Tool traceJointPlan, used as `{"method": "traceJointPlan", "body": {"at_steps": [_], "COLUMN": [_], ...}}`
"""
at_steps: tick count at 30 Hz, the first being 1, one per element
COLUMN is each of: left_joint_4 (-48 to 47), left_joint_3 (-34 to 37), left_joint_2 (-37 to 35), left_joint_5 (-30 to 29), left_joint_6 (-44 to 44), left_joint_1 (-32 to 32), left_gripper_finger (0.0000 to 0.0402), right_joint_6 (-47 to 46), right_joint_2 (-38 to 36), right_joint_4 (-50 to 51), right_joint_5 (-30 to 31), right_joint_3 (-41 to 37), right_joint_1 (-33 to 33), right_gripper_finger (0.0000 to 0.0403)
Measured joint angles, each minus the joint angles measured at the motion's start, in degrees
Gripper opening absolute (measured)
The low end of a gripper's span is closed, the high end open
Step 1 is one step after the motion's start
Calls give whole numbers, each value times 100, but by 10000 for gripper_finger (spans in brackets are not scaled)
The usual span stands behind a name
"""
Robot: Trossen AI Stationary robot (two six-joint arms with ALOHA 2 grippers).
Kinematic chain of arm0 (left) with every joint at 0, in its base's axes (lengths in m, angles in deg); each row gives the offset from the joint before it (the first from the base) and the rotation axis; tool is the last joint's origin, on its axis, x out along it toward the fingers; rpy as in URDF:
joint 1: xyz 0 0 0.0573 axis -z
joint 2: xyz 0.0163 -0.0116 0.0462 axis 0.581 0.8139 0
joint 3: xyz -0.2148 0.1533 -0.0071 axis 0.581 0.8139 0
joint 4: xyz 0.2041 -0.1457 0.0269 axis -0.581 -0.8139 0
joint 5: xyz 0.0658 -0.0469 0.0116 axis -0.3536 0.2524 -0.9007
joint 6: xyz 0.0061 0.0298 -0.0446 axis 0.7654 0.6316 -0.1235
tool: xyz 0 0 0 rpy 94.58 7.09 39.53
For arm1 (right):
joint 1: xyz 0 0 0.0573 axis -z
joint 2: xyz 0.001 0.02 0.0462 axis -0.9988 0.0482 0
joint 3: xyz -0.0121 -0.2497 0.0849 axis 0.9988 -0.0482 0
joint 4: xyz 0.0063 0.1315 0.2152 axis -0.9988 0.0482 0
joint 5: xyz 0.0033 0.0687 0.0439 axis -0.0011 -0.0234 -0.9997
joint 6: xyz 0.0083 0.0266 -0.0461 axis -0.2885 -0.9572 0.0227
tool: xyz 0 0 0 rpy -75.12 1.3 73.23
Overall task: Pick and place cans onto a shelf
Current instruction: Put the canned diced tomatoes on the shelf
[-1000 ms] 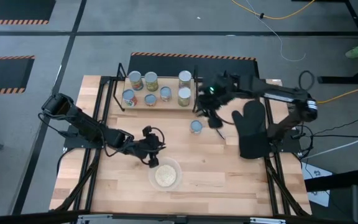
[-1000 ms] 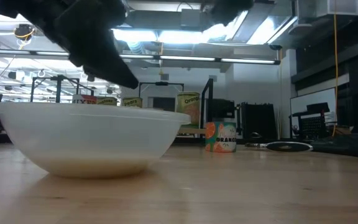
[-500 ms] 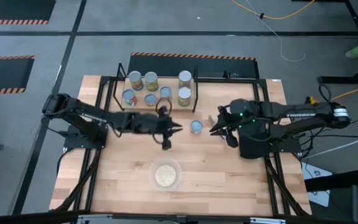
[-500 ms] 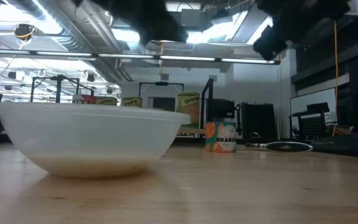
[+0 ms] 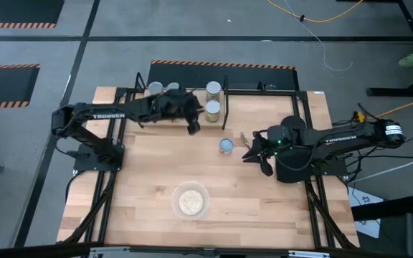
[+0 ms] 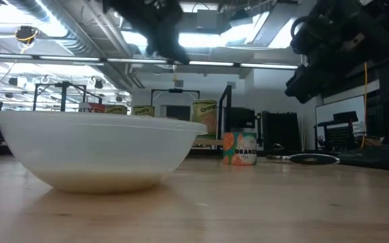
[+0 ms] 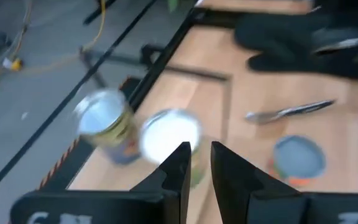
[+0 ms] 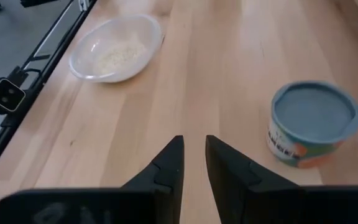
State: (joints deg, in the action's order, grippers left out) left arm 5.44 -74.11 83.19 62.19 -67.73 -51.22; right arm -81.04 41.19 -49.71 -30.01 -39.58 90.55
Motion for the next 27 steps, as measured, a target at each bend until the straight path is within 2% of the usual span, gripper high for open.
{"method": "traceJointPlan", "body": {"at_steps": [7, 14, 18, 23, 27], "left_joint_4": [-334, -374, -433, -523, -491], "left_joint_3": [-2, -2, -2, 6, 4], "left_joint_2": [415, 1031, 1285, 1378, 1372], "left_joint_5": [80, 584, 583, 191, 132], "left_joint_6": [6, 276, 307, 305, 305], "left_joint_1": [-637, -848, -841, -820, -818], "left_gripper_finger": [55, 55, 55, 55, 55], "right_joint_6": [-254, -251, -247, -238, -231], "right_joint_2": [1, 2, 2, 2, 2], "right_joint_4": [-94, -144, -142, -142, -142], "right_joint_5": [-3, -2, -2, -2, -2], "right_joint_3": [-153, -153, -153, -153, -153], "right_joint_1": [-1, 0, 0, 0, 0], "right_gripper_finger": [71, 71, 71, 71, 71]}}
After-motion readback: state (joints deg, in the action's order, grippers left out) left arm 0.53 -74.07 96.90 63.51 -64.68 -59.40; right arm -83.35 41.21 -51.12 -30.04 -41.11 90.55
